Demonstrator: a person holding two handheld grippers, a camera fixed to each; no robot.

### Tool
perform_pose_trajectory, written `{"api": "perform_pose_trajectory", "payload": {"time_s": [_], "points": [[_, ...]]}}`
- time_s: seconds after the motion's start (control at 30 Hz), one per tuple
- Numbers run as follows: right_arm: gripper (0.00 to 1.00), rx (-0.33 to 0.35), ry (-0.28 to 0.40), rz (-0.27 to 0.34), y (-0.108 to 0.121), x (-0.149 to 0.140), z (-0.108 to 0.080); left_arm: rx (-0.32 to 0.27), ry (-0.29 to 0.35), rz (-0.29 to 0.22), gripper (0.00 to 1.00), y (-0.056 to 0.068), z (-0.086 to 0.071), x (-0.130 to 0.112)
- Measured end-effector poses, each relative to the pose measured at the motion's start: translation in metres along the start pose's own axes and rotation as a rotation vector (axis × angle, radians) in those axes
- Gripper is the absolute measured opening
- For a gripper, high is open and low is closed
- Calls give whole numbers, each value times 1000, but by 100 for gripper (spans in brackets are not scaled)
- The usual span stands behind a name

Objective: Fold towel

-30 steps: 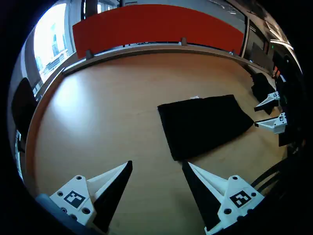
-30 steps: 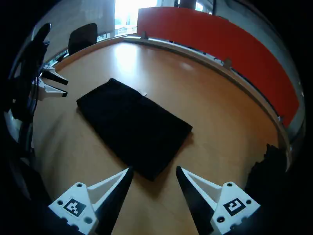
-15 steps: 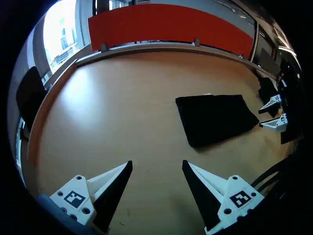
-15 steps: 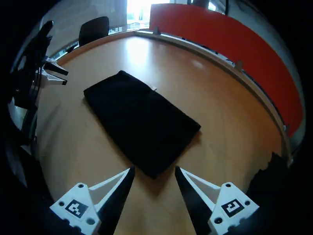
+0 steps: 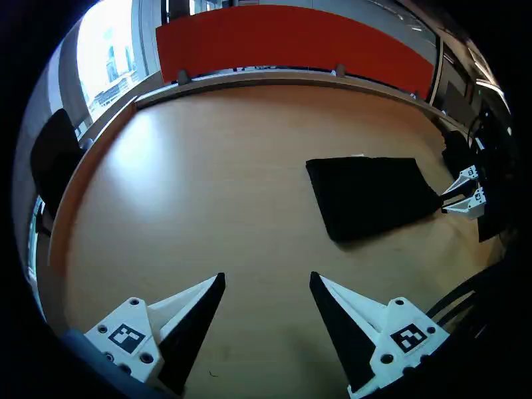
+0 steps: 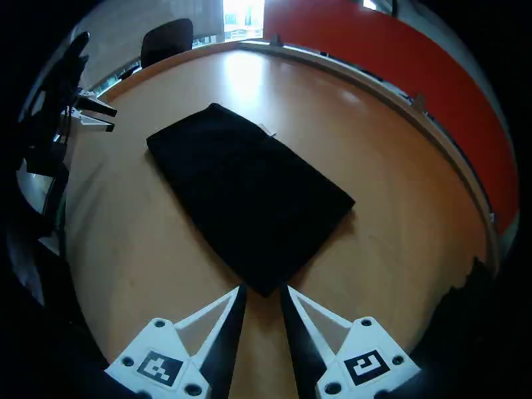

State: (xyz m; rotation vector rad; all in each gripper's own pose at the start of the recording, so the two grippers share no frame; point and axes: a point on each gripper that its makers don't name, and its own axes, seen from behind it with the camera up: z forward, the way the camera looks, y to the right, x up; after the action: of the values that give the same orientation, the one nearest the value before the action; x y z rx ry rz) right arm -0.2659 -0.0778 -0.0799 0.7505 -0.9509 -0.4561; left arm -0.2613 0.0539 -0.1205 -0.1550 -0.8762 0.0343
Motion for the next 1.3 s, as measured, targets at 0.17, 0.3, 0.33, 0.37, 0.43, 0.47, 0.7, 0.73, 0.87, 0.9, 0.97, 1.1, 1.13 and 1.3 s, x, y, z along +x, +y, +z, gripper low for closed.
{"api": "perform_pose_trajectory", "payload": {"time_s": [0.17,0.3,0.33,0.37,0.43,0.47,0.7,0.73,0.87,0.9,0.97,1.1,1.13,1.3], "points": [[25,6,-8,4,0,-2,1,4,-1,-6,94,-3,-1,-2],[25,2,-16,10,2,-5,1,6,-1,-5,94,-5,-2,-3],[25,-2,-16,11,3,-5,1,7,-2,-4,94,-5,-2,-4],[25,-5,-17,11,3,-5,1,8,-2,-3,94,-5,-2,-4],[25,-4,-17,12,3,-5,1,9,-4,-2,94,-6,-2,-5],[25,-2,-17,12,3,-5,1,10,-5,-2,94,-6,-2,-6],[6,-9,-15,17,4,-5,4,10,-5,-1,94,-7,-2,-7],[6,-8,-13,20,4,-4,4,11,-5,0,94,-7,-2,-7],[5,-14,-1,24,4,-1,3,14,-5,3,94,-9,-2,-7],[5,-17,3,24,4,0,2,14,-5,2,94,-9,-2,-7],[5,-22,12,22,3,4,-1,16,-4,1,94,-10,-3,-6],[5,-37,47,19,2,18,-10,18,-1,-1,94,-13,-4,-5],[5,-43,59,19,3,23,-14,20,-1,-1,94,-13,-4,-5],[5,-70,111,12,5,48,-31,23,4,1,94,-14,-4,-3]]}}
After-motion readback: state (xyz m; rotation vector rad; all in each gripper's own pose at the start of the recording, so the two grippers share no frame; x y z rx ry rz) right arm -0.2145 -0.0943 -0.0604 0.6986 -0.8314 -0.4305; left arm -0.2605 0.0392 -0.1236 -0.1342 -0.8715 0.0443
